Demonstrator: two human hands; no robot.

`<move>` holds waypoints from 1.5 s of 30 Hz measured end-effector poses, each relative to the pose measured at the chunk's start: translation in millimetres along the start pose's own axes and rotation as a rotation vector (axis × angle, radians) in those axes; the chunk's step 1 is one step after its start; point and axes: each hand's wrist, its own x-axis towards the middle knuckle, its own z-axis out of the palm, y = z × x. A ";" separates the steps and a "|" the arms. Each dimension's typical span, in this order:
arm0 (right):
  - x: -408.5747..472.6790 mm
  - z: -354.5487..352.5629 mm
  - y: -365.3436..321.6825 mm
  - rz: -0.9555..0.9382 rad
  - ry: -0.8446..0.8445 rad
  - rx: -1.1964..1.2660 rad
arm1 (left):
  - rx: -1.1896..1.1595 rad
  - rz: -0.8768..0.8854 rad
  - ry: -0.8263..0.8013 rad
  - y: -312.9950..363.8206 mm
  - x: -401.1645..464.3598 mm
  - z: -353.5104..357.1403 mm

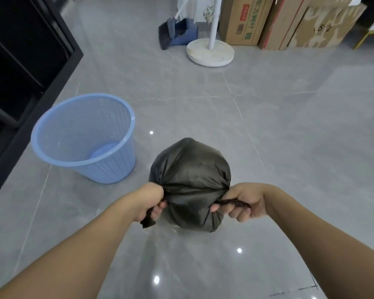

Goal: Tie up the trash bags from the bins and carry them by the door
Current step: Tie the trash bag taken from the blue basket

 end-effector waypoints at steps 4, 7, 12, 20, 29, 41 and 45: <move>-9.8 0.1 -3.3 -0.080 -0.143 0.114 | -0.237 0.024 -0.221 14.0 -9.3 -6.1; -9.7 3.2 -0.2 -0.134 -0.163 0.118 | -0.357 0.011 -0.444 17.3 -13.3 -11.2; -16.0 7.8 3.6 -0.121 -0.215 -0.001 | -0.471 0.196 -0.410 19.6 -16.6 -11.9; -22.0 14.3 12.2 -0.115 -0.390 -0.037 | -0.503 0.402 -0.204 20.1 -13.2 6.4; 23.5 43.4 31.1 -0.595 -0.331 0.959 | 0.157 0.662 0.413 4.9 6.8 19.6; 43.5 55.6 21.1 -0.597 -0.334 1.038 | 0.470 0.762 0.597 -3.0 7.2 22.0; 34.7 40.9 23.1 -0.472 -0.281 0.704 | 0.259 0.563 0.359 16.1 5.4 15.1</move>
